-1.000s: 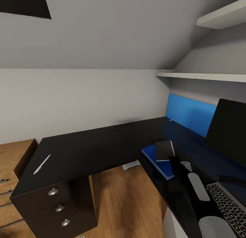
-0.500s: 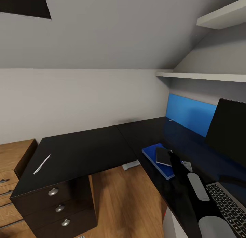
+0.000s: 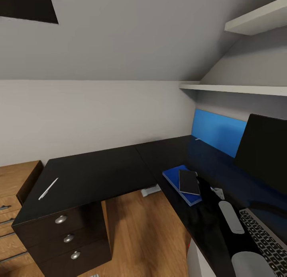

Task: In the bedroom, organize the workspace by keeping the computer under the desk, ensuring the monitor is on the desk, placing the keyboard on the desk next to the monitor, placing the mouse on the desk next to the keyboard, moving the folder from the swivel chair onto the desk next to the mouse, stacking the notebook on top of the folder with the pen on top of the notebook, and positioning the swivel chair next to the desk.

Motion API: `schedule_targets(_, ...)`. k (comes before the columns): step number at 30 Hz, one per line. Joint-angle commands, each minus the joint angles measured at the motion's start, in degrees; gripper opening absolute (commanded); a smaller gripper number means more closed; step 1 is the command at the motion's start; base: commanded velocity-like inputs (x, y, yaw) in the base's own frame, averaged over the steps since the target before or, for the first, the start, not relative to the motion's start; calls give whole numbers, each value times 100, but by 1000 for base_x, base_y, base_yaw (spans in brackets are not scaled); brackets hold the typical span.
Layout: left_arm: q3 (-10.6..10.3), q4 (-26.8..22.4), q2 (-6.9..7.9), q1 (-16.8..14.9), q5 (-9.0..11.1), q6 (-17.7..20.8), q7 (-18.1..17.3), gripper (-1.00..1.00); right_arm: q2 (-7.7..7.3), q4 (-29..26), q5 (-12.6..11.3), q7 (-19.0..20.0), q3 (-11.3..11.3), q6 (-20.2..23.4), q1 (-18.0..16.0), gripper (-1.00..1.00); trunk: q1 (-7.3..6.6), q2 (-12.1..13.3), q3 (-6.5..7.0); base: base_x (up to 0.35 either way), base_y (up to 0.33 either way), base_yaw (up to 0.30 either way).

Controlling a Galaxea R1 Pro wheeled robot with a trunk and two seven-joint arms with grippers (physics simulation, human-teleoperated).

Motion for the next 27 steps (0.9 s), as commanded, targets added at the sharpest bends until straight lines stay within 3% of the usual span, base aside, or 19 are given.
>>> schedule_targets(1, -21, -8, 6, -4, 61, -48, 25, 100, 1, -10, -44, -37, -7, 23, -3, 100, 0, -3, -5, -6, -6, 0)
schedule_targets(7, -21, -7, 6, -4, 58, -43, 22, 100, 1, -25, -46, -37, -6, 16, -3, 100, 0, -3, -5, -2, -2, 0)
schedule_targets(13, -21, 91, -4, -4, 71, -20, 39, 100, 18, -172, -55, 56, 17, 24, -3, 100, -132, 238, 103, 0, 0, 0)
schedule_targets(16, 15, 490, -148, -4, 56, -13, 31, 100, 49, -561, -52, 151, 208, 37, 91, 100, -198, 358, 157, 0, 0, 0)
schedule_targets(17, 57, 571, -212, -4, 53, -7, 30, 100, 53, -759, -39, 138, 332, 30, 195, 100, -220, 398, 175, 0, 0, 0)
schedule_targets(18, 192, 672, -322, -4, 47, 3, 18, 100, 59, -1234, 147, -96, 674, 21, 418, 100, -242, 438, 193, 0, 0, 0)
schedule_targets(19, 242, 701, -362, -4, 44, 6, 14, 100, 60, -1503, 357, -400, 878, 20, 500, 100, -264, 478, 210, 0, 0, 0)
schedule_targets(20, 289, 728, -397, -4, 41, 8, 11, 100, 63, -1875, 766, -1058, 1214, 40, 575, 100, -286, 518, 228, 0, 0, 0)
schedule_targets(21, 307, 739, -410, -4, 39, 9, 10, 100, 71, -2042, 1011, -1544, 1488, 67, 604, 100, -308, 558, 246, 0, 0, 0)
schedule_targets(22, 315, 743, -415, -4, 39, 10, 9, 100, 79, -2100, 1102, -1776, 1651, 78, 613, 100, -329, 599, 264, 0, 0, 0)
schedule_targets(24, 335, 753, -426, -4, 38, 11, 8, 100, 165, -2236, 1331, -2583, 2405, 75, 639, 100, -373, 679, 300, 0, 0, 0)
schedule_targets(25, 337, 754, -427, -4, 38, 9, 8, 100, 185, -2255, 1368, -2743, 2594, 68, 642, 100, -395, 719, 318, 0, 0, 0)
schedule_targets(27, 344, 756, -431, -4, 38, 5, 8, 100, 235, -2303, 1465, -3162, 3194, 18, 649, 100, -439, 799, 354, 0, 0, 0)
